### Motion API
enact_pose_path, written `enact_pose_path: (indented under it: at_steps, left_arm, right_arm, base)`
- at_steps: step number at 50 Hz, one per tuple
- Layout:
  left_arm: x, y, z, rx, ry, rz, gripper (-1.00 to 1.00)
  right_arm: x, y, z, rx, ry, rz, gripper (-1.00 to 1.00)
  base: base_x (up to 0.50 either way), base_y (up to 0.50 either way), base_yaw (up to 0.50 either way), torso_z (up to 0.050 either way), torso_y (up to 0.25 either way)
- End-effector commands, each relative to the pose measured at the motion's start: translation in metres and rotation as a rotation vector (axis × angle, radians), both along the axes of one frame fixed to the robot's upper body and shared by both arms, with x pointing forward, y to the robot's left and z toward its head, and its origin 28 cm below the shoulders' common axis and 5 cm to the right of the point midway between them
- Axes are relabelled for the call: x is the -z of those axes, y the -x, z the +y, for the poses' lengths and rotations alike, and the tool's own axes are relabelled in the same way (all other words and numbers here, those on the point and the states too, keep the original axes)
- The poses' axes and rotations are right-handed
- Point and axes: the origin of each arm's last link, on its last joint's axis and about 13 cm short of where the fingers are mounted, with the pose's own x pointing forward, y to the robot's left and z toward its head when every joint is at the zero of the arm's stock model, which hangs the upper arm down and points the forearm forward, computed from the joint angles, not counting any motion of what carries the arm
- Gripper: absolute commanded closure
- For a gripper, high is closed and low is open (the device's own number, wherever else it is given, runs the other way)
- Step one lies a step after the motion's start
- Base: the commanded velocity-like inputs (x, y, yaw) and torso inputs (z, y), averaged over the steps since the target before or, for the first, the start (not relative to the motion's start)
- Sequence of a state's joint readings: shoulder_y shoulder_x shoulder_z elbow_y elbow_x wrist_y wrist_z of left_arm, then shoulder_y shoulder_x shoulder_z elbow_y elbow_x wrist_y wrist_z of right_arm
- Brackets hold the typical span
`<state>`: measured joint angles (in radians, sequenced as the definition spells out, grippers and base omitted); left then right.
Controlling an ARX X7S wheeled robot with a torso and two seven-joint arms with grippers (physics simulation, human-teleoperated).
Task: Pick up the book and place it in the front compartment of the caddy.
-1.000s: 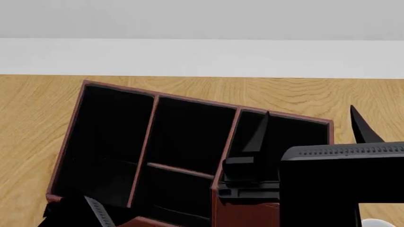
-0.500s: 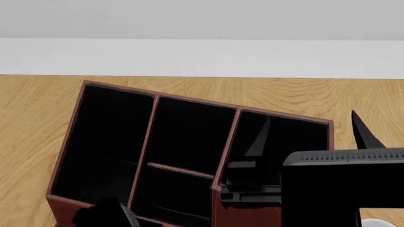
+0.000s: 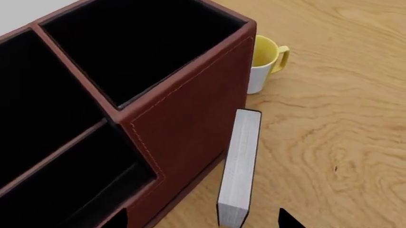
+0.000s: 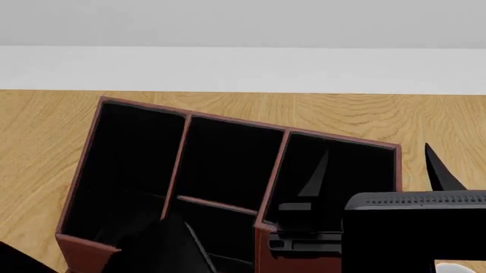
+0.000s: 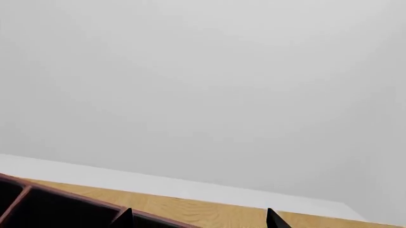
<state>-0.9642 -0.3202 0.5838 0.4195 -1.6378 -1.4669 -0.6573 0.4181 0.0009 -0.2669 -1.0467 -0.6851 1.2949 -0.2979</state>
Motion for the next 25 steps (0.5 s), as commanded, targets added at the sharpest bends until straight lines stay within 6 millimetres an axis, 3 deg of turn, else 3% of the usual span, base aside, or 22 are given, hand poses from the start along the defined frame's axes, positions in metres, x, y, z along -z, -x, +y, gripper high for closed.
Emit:
enact_pose_path:
  at_steps: [1,25]
  left_arm:
    - [-0.004,-0.008,-0.009,0.035,-0.013,0.047,-1.0]
    - [0.001,-0.017,-0.026,0.092,-0.057,0.099,-1.0]
  right_arm:
    - [0.003,0.001,-0.002,0.005,-0.006,0.004,-1.0]
    - [0.006,0.002,-0.002,0.009,0.002,0.007,-1.0]
  base:
    - [0.0,0.0,0.0,0.0,0.0]
    - [0.0,0.0,0.0,0.0,0.0]
